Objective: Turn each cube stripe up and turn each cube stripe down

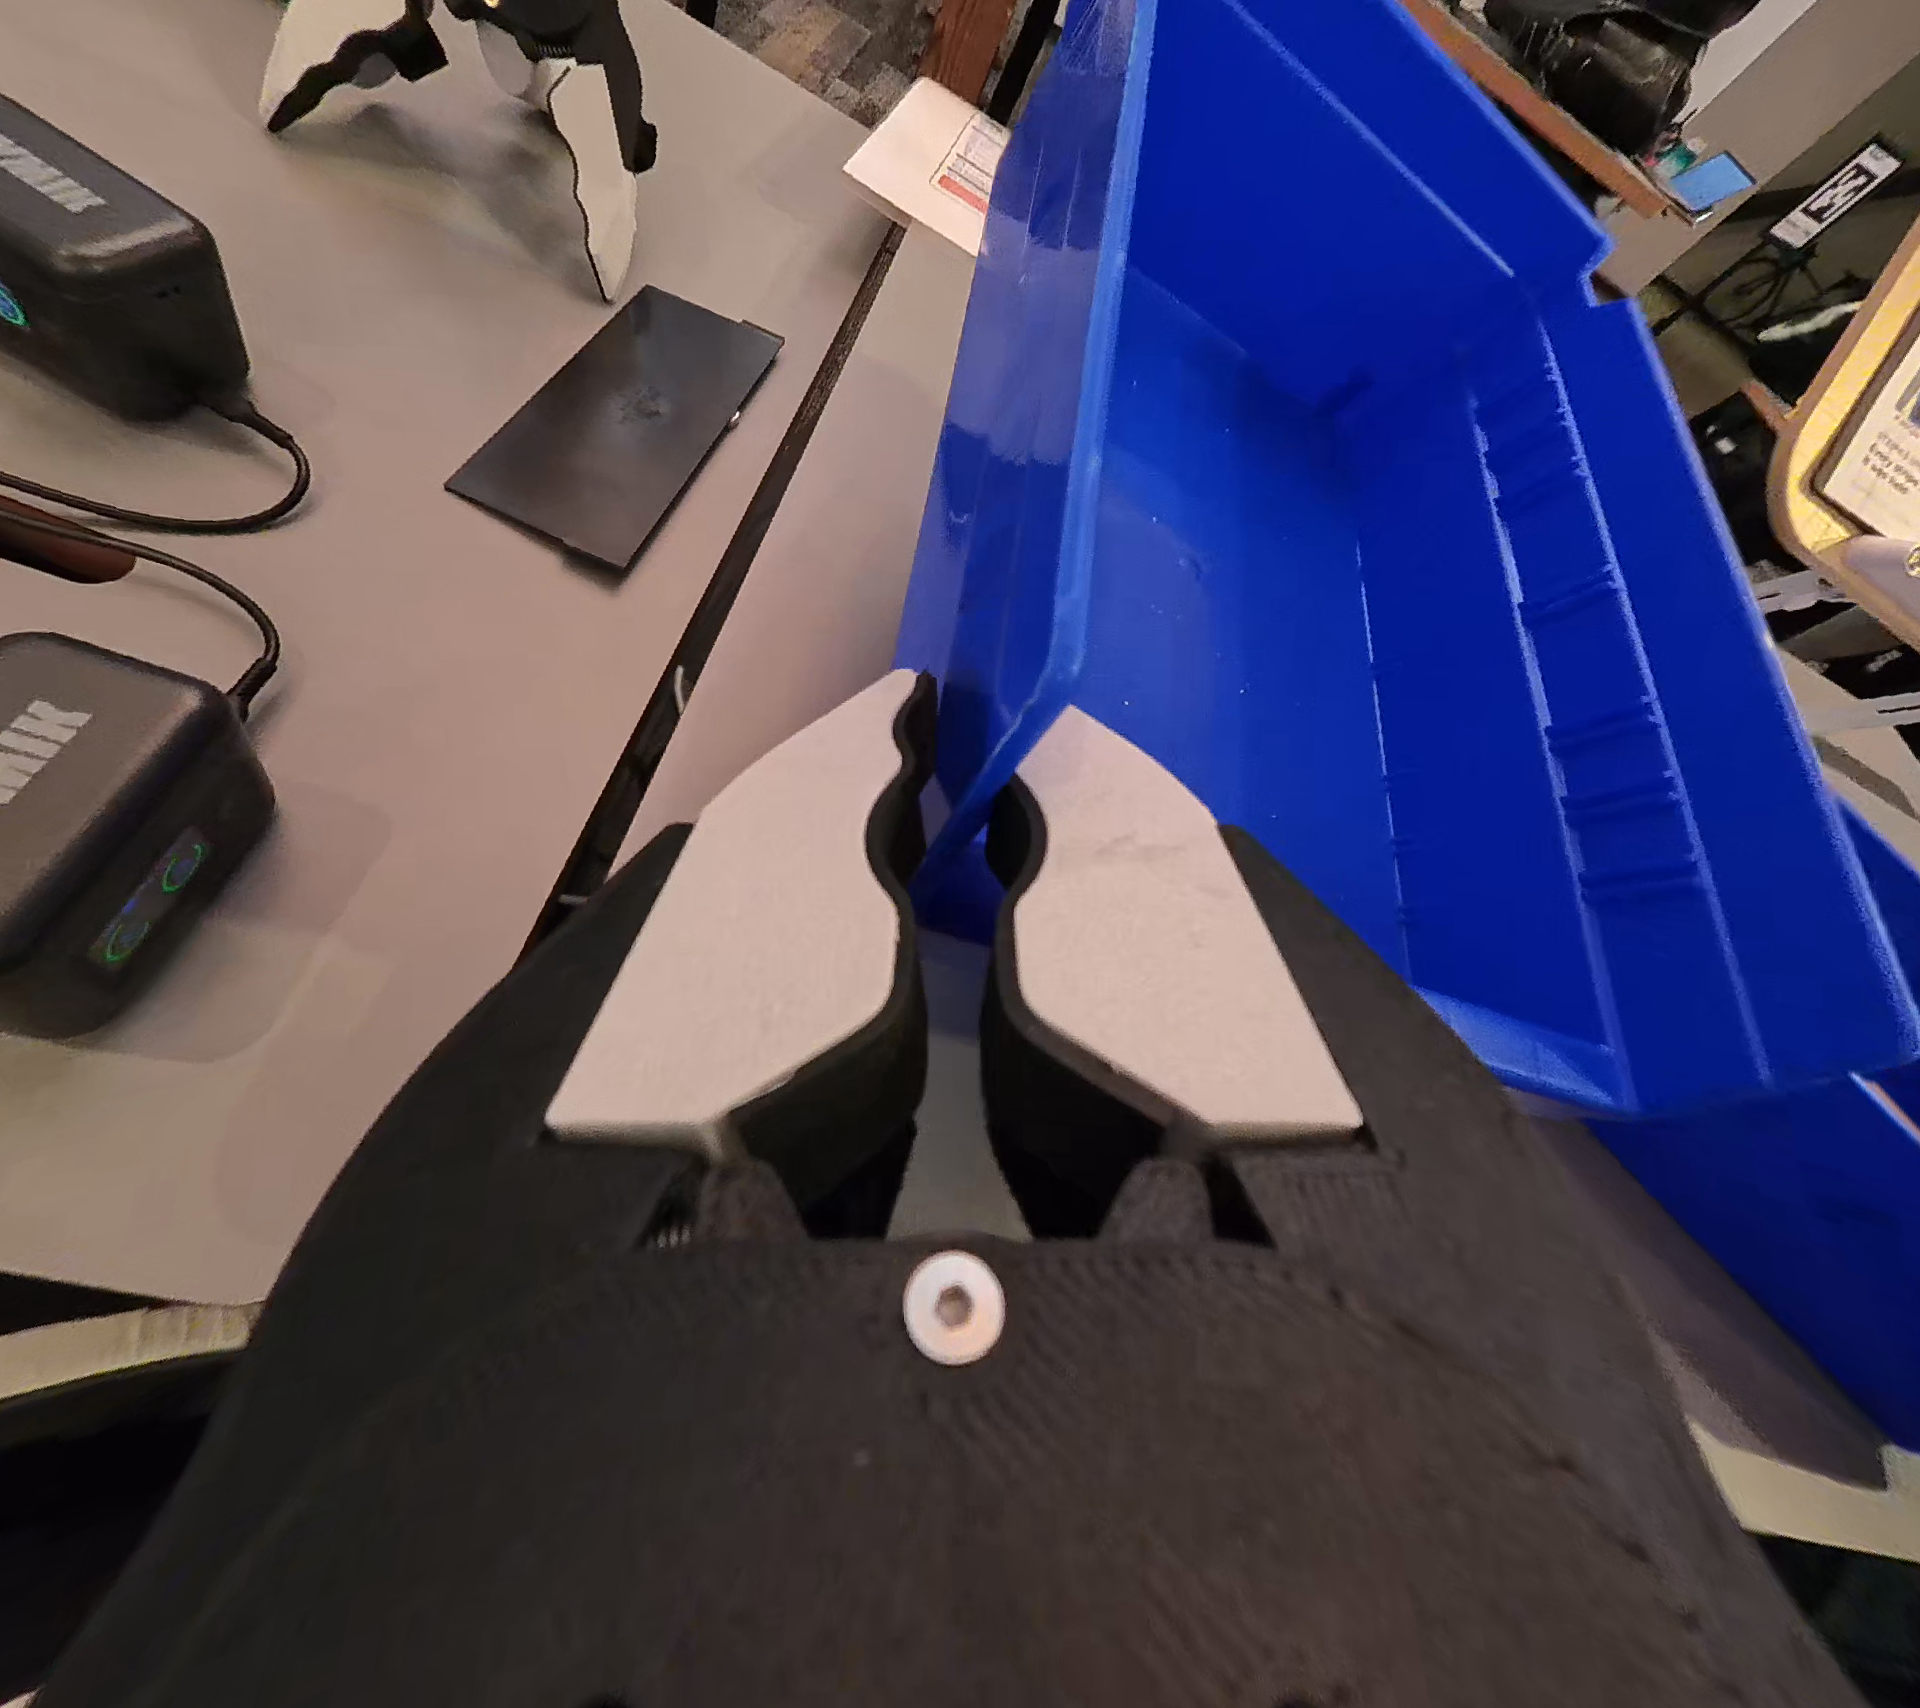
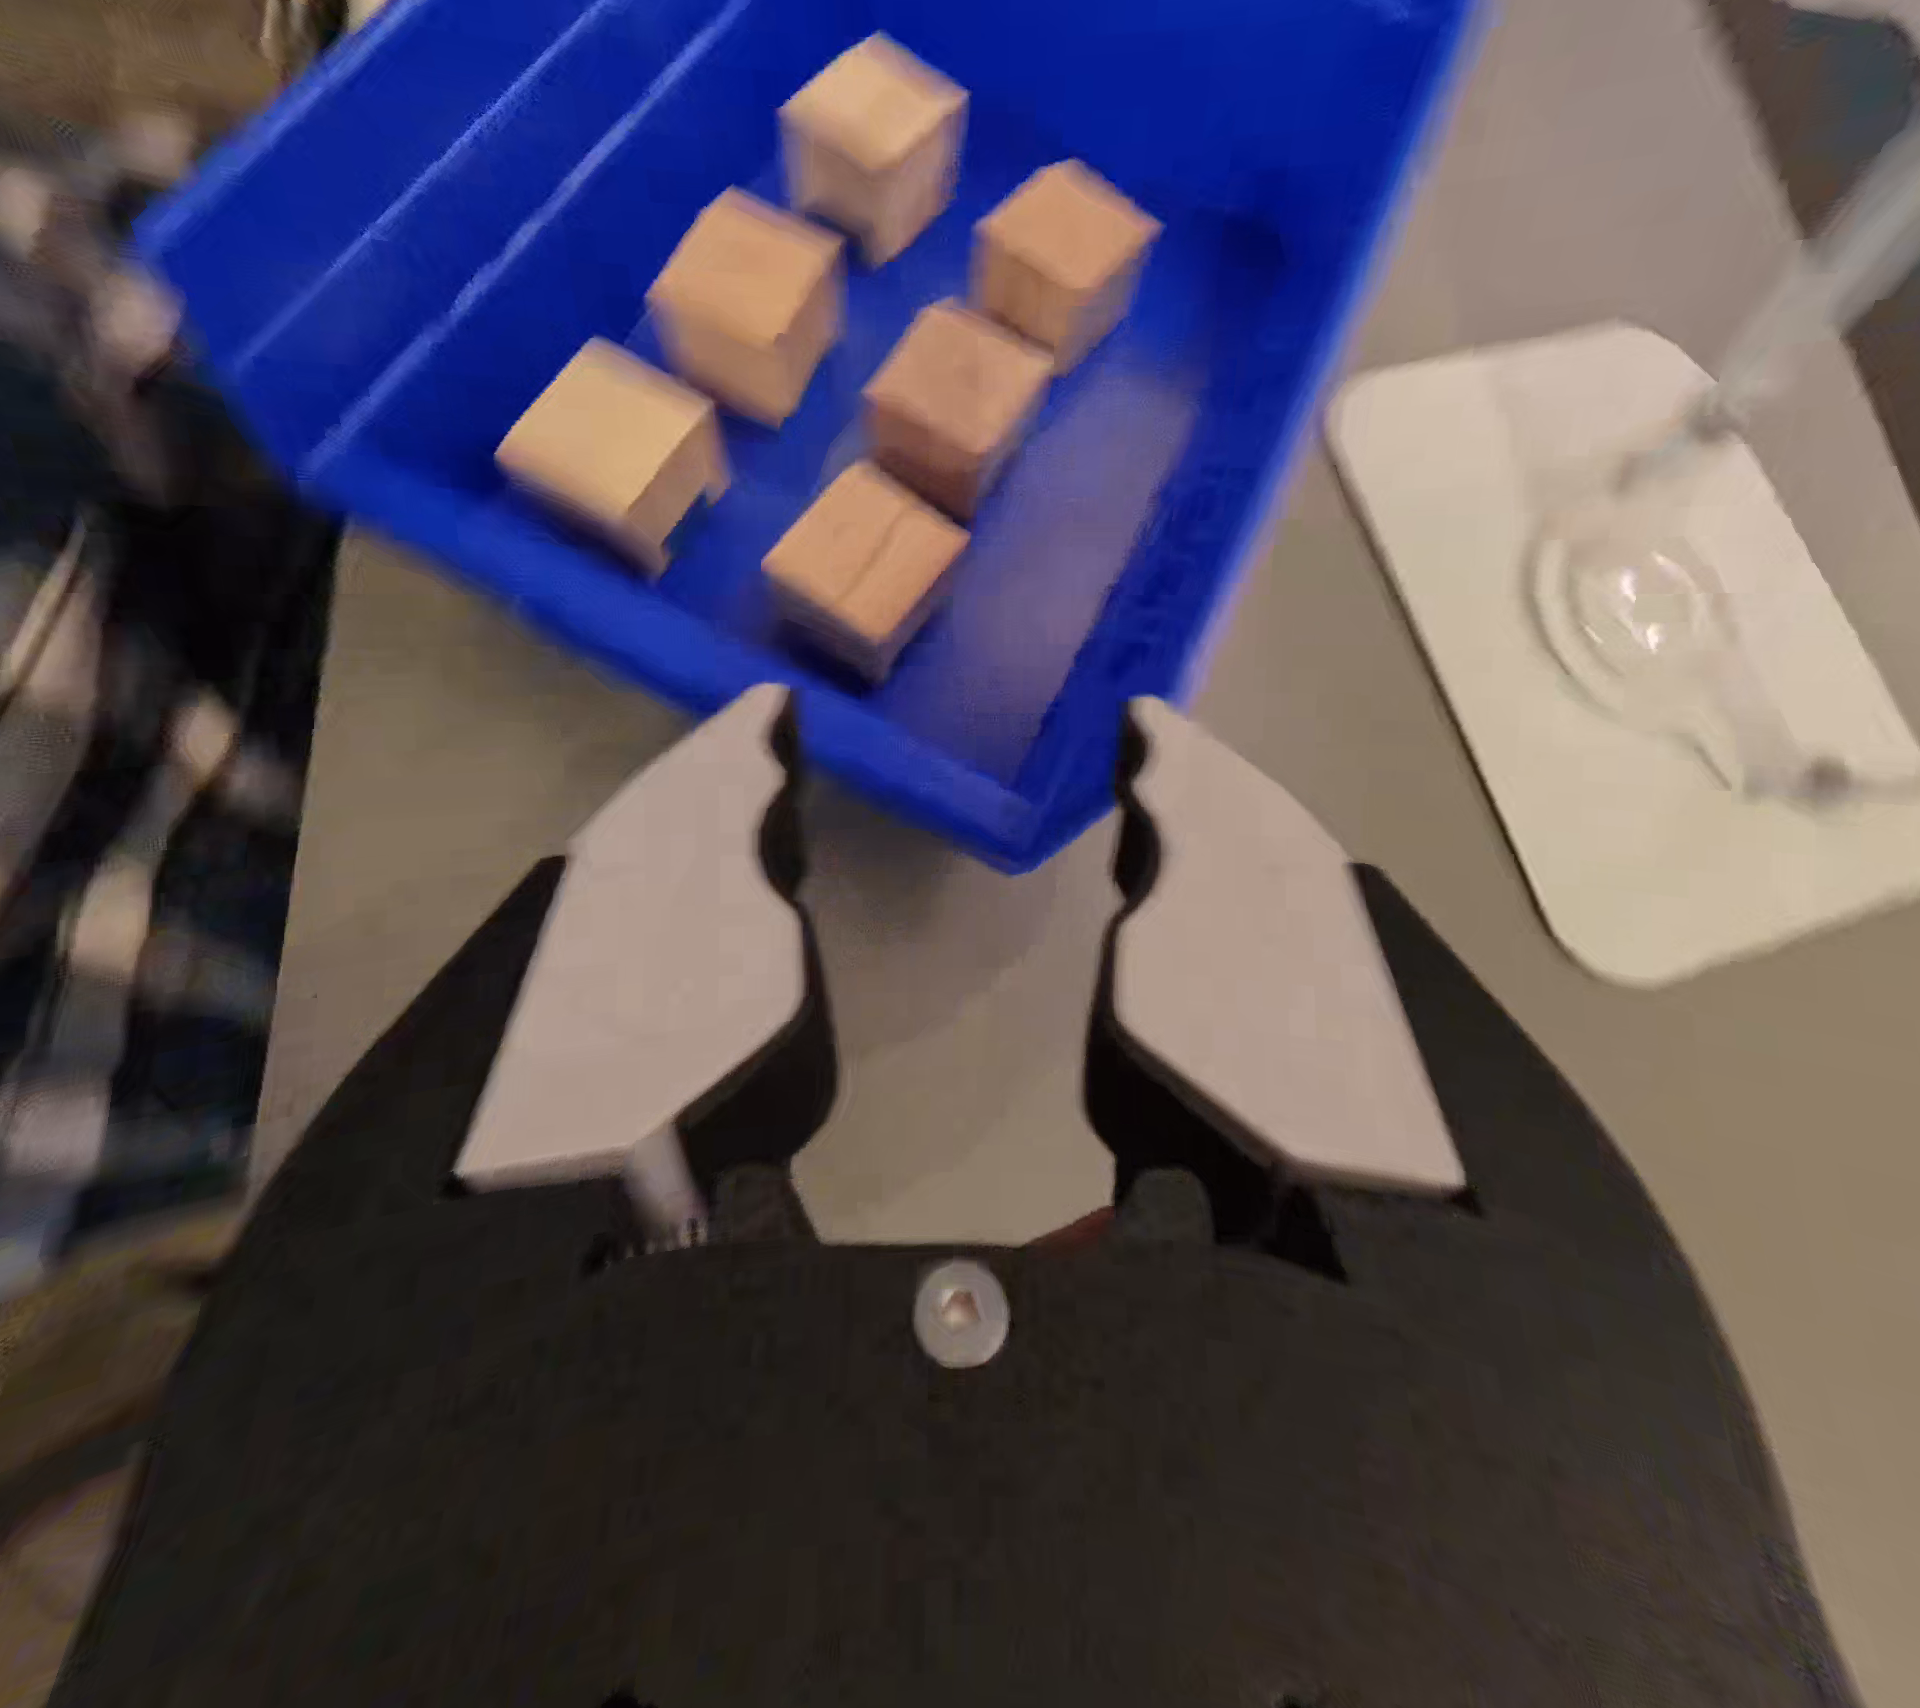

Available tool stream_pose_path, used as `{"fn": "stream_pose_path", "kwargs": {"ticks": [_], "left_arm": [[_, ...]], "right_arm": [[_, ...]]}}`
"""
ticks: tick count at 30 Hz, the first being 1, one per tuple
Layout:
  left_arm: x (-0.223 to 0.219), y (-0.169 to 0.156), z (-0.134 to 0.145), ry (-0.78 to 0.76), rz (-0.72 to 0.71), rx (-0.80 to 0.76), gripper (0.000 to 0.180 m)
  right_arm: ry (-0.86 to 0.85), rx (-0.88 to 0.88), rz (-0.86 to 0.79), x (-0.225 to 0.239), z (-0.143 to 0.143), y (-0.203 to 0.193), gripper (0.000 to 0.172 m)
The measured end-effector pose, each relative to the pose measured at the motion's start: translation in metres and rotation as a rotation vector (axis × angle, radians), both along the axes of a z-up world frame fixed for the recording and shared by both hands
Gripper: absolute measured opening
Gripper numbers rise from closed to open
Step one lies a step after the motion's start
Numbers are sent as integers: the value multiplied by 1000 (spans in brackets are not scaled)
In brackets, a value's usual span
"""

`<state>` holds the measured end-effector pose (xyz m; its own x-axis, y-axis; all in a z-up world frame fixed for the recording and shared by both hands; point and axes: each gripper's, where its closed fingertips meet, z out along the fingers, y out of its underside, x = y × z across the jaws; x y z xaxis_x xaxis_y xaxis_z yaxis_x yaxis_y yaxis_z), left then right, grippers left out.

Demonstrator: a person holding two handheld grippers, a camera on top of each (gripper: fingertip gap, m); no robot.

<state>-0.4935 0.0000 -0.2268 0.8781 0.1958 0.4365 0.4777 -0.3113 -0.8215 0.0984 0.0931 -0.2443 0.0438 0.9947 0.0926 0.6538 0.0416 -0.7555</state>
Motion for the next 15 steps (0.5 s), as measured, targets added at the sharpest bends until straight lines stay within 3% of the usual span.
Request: {"fn": "stream_pose_path", "kwargs": {"ticks": [1,3,6,10,15], "left_arm": [[0,0,1,-4,2,8,8],[0,1,2,-14,8,25,8],[1,1,3,-24,19,43,8],[5,1,7,-18,23,51,8],[5,0,13,-9,22,73,8]], "right_arm": [[-53,57,111,0,-4,-17,50],[-118,88,309,-9,-16,-52,46],[-208,151,481,-24,-36,-78,42],[-350,236,591,-39,-74,-81,44],[-359,257,679,-64,-85,-88,28]]}}
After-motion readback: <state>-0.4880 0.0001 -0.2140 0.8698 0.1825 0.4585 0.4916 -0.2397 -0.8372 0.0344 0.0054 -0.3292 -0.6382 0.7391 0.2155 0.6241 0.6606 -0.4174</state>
